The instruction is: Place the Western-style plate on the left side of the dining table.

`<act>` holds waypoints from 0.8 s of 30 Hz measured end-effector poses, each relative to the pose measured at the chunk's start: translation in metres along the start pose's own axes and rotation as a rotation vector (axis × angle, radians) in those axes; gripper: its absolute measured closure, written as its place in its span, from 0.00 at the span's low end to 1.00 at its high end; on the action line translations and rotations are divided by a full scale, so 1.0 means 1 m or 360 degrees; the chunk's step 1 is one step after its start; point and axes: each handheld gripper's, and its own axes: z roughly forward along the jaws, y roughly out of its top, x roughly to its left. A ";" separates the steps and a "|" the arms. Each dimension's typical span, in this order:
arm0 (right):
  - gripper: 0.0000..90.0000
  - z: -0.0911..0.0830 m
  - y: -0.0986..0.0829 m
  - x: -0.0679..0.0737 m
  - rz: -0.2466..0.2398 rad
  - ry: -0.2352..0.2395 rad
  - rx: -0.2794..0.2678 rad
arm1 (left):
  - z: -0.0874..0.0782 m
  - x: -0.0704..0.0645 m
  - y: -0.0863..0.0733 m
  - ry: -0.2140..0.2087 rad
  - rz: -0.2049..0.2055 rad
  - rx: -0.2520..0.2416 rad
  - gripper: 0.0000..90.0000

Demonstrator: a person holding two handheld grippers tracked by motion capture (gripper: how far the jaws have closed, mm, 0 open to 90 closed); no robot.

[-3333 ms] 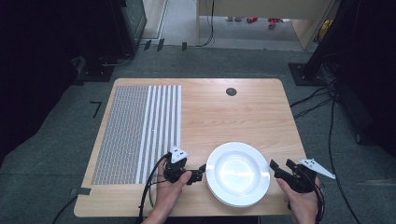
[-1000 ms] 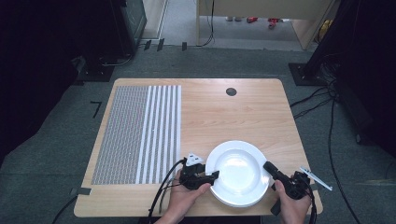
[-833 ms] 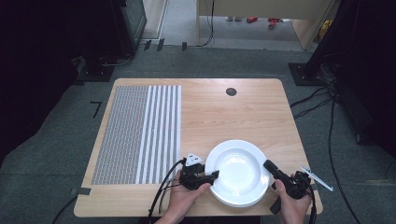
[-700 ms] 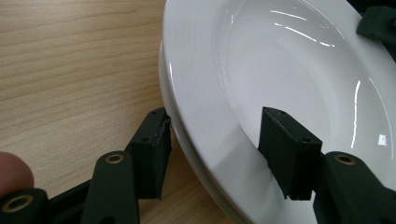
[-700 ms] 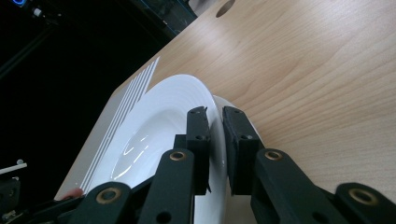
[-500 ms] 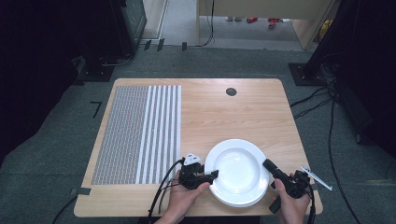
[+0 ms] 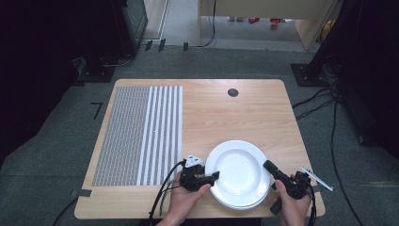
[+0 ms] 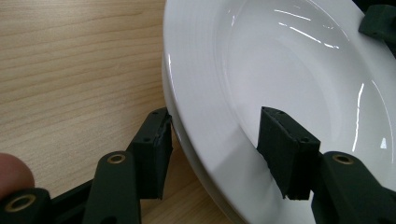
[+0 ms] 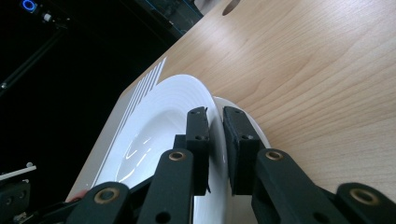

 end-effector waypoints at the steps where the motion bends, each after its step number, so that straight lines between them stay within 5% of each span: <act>1: 0.91 0.000 0.000 0.000 0.0000 0.0000 0.0000 | 0.000 0.000 0.000 0.0000 0.0001 0.0001 0.51; 9: 0.87 -0.001 0.000 0.000 0.0052 0.0014 0.0052 | -0.001 0.001 -0.001 0.0006 0.0015 0.0000 0.50; 17: 0.89 0.001 -0.002 -0.002 0.0029 -0.0048 0.0116 | -0.002 0.005 0.000 -0.0019 -0.0005 0.0001 0.51; 20: 0.90 0.000 -0.002 -0.004 0.0040 -0.0047 0.0113 | -0.006 0.004 0.001 0.0009 0.0025 -0.0043 0.50; 24: 0.91 -0.001 -0.002 -0.005 0.0029 -0.0058 0.0096 | -0.009 0.008 0.005 -0.0033 -0.0003 -0.0070 0.52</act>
